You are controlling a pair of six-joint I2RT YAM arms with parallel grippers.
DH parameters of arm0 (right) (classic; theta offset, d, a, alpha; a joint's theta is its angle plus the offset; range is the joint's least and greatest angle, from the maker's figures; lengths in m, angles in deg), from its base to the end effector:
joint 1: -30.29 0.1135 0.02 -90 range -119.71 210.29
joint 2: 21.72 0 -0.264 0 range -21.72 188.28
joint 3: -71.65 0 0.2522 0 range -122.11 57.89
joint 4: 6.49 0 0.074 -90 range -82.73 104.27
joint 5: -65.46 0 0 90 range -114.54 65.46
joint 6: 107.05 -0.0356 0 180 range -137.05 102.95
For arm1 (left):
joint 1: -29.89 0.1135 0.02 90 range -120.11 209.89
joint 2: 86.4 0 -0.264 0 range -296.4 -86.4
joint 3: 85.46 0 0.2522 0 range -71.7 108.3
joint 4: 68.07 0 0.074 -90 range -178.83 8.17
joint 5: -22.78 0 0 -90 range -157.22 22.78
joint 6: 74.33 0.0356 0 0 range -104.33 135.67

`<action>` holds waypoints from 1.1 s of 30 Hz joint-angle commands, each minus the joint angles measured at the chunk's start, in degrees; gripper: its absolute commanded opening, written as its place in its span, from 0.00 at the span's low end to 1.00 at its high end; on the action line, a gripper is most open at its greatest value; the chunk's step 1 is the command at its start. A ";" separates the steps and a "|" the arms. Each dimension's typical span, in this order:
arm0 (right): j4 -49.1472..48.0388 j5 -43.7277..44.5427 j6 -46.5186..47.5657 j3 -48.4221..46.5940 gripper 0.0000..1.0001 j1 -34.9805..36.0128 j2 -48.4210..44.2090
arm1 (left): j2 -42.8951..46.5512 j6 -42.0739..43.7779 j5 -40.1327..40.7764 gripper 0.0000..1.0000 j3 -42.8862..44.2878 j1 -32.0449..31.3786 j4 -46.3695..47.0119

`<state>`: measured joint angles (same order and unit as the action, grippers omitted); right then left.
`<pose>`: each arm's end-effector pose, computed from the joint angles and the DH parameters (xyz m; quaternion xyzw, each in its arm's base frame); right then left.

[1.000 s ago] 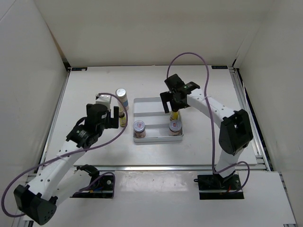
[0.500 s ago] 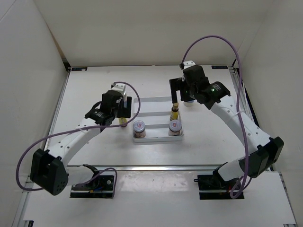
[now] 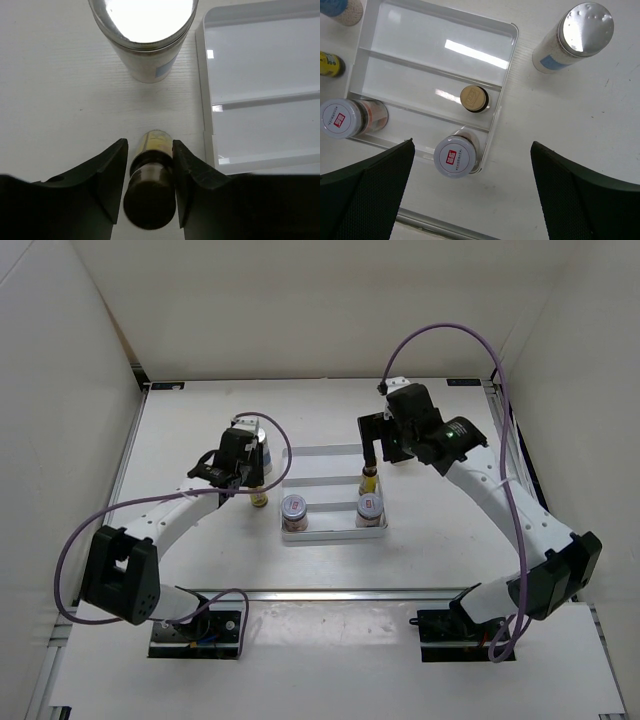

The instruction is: Organize the condiment bottles

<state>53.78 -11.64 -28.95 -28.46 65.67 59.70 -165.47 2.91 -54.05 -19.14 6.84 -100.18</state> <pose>0.2499 0.1677 0.3832 -0.1393 0.8967 0.0695 0.4144 0.2727 -0.1072 0.2404 0.0384 0.9176 -0.0165 0.3954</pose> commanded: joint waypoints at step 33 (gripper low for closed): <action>2.45 0.63 3.38 1.53 1.00 -3.82 -6.02 | -14.71 -0.70 -12.47 0.11 19.87 -7.54 -3.45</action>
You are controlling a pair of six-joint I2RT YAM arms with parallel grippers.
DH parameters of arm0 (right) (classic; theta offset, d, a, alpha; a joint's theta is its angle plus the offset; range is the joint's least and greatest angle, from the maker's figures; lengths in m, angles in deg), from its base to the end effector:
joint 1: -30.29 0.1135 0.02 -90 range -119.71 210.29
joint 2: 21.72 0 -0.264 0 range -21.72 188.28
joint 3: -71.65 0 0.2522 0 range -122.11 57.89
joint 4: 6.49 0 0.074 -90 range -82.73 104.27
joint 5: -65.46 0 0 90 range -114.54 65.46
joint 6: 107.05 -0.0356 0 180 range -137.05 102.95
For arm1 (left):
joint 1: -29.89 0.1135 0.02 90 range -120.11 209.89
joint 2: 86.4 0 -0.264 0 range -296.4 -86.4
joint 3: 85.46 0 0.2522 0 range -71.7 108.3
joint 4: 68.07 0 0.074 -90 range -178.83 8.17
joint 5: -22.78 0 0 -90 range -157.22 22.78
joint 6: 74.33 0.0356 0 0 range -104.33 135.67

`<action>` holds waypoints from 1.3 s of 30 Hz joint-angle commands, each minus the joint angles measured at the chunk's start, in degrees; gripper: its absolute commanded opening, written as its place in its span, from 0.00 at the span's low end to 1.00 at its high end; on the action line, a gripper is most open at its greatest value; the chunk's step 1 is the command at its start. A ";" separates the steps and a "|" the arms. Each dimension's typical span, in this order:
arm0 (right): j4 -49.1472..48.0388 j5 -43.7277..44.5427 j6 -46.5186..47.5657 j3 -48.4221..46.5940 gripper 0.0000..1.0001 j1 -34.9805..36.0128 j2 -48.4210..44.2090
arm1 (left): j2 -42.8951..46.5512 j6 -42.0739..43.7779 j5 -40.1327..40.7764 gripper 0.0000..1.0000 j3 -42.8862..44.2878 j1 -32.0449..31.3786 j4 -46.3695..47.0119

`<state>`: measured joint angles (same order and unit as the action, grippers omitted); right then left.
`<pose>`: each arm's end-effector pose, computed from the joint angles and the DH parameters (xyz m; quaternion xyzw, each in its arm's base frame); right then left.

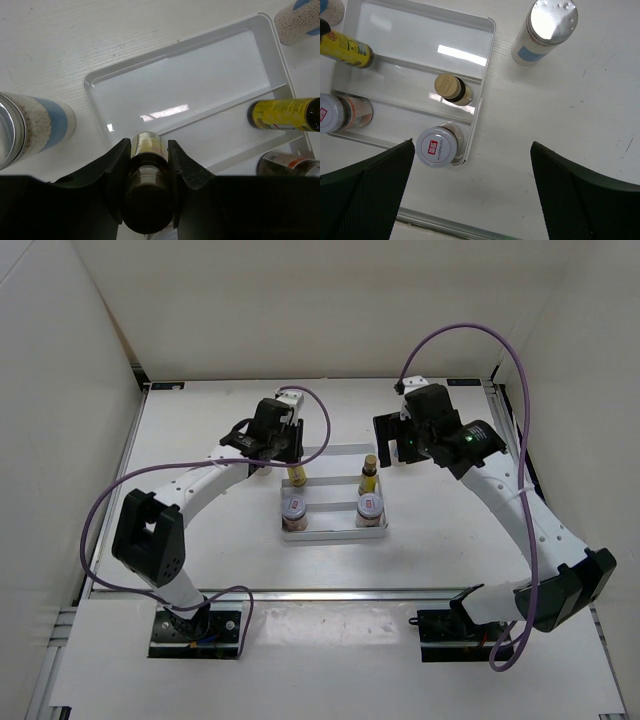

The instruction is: Organize the condiment bottles

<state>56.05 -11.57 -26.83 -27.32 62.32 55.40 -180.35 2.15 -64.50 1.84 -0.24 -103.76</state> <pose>0.2396 0.1405 0.3939 -0.1280 0.8951 0.0520 0.4238 0.3206 -0.1841 0.2739 0.1226 0.9063 -0.1300 0.3830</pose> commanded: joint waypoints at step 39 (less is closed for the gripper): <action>0.18 1.27 1.26 0.92 1.00 -1.53 -1.71 | 8.25 1.38 5.80 1.00 -0.61 -4.50 -5.13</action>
<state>56.88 -11.35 -25.92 -25.88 61.91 55.20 -178.19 2.96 -60.74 -2.80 -4.30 -107.96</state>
